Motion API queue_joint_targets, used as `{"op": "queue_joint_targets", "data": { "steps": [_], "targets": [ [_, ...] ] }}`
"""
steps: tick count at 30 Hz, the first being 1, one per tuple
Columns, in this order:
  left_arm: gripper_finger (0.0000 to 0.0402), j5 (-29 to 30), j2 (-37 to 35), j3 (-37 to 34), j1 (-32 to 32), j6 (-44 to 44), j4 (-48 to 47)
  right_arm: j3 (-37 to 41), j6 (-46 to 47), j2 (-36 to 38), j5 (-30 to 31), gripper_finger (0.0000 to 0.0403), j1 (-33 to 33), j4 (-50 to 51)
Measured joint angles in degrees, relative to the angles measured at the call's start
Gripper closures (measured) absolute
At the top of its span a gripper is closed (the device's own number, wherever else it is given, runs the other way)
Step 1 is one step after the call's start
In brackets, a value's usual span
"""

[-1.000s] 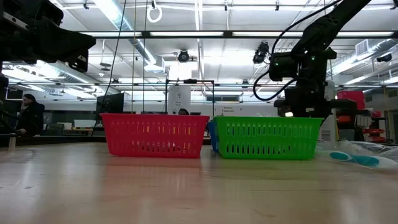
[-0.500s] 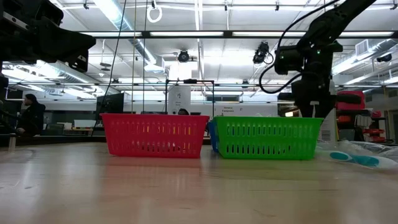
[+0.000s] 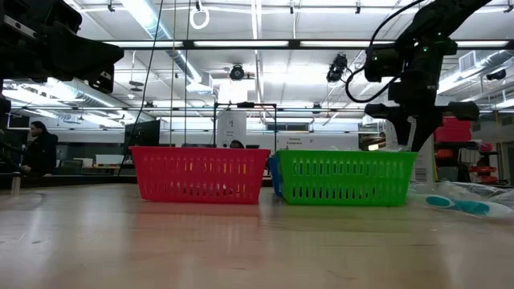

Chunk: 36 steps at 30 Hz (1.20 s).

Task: Pick & Place Travel size toiletries
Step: Put the top right toothpaste into the red bin

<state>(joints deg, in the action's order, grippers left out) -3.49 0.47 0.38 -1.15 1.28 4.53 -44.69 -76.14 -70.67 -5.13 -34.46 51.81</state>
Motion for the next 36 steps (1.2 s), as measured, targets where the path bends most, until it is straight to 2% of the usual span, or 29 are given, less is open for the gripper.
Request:
{"op": "queue_joint_targets", "data": {
  "steps": [9, 16, 25, 36],
  "targets": [
    [0.0369, 0.0, 0.02, 0.0, -0.02, 0.02, -0.02, 0.0, 0.06, 1.44, -0.34, 0.0325, 0.14, 0.64],
    [0.0369, 0.0, 0.01, 0.0, -0.01, 0.0, -0.02, 0.0, 4.1, 3.45, -8.65, 0.0325, 2.0, -0.14],
    [0.0369, 0.0, 0.0, 0.0, -0.02, 0.02, 0.0, 0.0, 13.31, 5.41, -14.73, 0.0323, 4.99, -3.54],
    [0.0369, 0.0, 0.0, 0.0, -0.01, 0.01, -0.01, 0.0, 20.79, 5.48, -15.08, 0.0323, 9.63, -10.04]
  ]
}}
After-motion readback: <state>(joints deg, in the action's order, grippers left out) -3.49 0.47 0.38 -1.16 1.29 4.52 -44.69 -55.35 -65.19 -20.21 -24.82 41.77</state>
